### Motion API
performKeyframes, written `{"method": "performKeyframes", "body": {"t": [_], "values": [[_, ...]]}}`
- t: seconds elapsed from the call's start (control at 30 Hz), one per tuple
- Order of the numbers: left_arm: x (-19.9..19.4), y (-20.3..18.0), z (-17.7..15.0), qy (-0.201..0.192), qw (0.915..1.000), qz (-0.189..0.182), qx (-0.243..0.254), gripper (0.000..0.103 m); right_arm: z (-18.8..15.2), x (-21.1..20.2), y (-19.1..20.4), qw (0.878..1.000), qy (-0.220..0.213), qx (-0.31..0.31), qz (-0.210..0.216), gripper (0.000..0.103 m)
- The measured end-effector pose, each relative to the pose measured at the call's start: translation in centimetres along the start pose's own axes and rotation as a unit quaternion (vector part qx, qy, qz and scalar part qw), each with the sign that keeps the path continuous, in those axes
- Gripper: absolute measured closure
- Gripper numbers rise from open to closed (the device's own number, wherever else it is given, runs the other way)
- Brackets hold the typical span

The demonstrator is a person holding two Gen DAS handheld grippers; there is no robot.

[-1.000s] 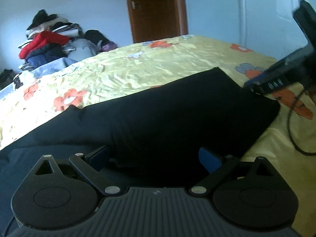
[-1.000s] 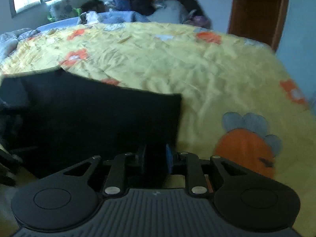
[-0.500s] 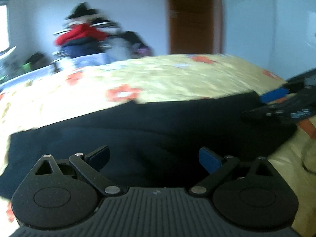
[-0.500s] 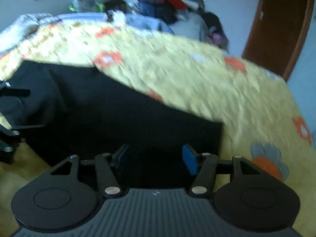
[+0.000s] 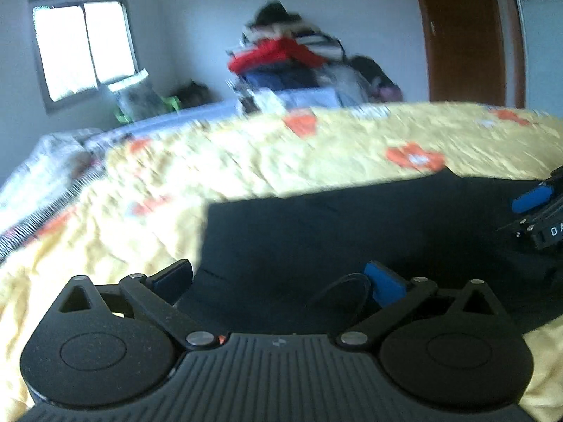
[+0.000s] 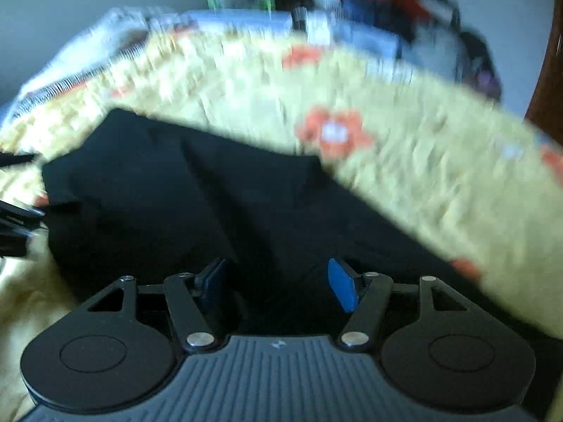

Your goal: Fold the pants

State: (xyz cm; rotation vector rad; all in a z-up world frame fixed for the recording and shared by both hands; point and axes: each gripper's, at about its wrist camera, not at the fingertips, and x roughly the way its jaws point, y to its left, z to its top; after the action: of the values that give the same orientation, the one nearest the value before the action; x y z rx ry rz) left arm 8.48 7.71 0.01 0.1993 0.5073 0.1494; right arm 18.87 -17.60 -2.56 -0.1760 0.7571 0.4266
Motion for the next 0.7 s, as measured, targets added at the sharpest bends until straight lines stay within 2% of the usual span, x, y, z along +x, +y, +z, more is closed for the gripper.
{"method": "performKeyframes", "body": {"t": [0.07, 0.17, 0.23, 0.3, 0.33, 0.37, 0.4, 0.47, 0.57, 0.67, 0.7], "values": [[-0.6, 1.1, 0.2, -0.010, 0.9991, 0.042, 0.007, 0.000, 0.3, 0.2, 0.9, 1.000, -0.002, -0.003, -0.011, 0.032], [-0.9, 2.9, 0.5, -0.029, 0.9953, 0.092, 0.004, 0.000, 0.5, -0.9, 2.8, 0.999, -0.039, -0.023, -0.027, 0.032], [-0.4, 4.2, 0.6, -0.021, 0.9938, 0.109, -0.012, 0.000, 0.6, -1.1, 3.4, 0.998, -0.057, -0.019, -0.009, 0.032], [0.2, 5.1, 0.6, -0.004, 0.9932, 0.114, -0.024, 0.000, 0.8, -0.4, 3.3, 0.999, -0.048, -0.004, 0.020, 0.031], [0.4, 5.5, 0.4, 0.002, 0.9931, 0.114, -0.026, 0.000, 0.8, 0.5, 3.2, 0.999, -0.033, 0.003, 0.030, 0.030], [0.5, 6.0, 0.1, 0.006, 0.9928, 0.117, -0.024, 0.000, 0.8, 1.6, 3.0, 0.999, -0.017, 0.008, 0.036, 0.023], [0.8, 6.2, 0.0, 0.007, 0.9921, 0.124, -0.017, 0.000, 0.6, 2.0, 2.9, 0.999, -0.025, 0.012, 0.038, 0.016], [0.6, 6.9, -0.6, 0.000, 0.9891, 0.147, -0.008, 0.000, 1.1, 1.9, 3.0, 0.999, -0.022, 0.022, 0.030, 0.016], [1.1, 8.4, -0.8, -0.001, 0.9790, 0.204, -0.009, 0.000, 1.8, 0.0, 5.7, 0.998, -0.064, -0.013, 0.011, 0.016], [1.6, 10.8, -0.3, 0.005, 0.9610, 0.275, -0.030, 0.000, 2.0, -1.8, 10.5, 0.991, -0.109, -0.079, 0.024, 0.016], [1.6, 11.7, -0.1, 0.003, 0.9513, 0.306, -0.037, 0.000, 1.9, -2.0, 12.6, 0.986, -0.120, -0.112, 0.025, 0.016]]}}
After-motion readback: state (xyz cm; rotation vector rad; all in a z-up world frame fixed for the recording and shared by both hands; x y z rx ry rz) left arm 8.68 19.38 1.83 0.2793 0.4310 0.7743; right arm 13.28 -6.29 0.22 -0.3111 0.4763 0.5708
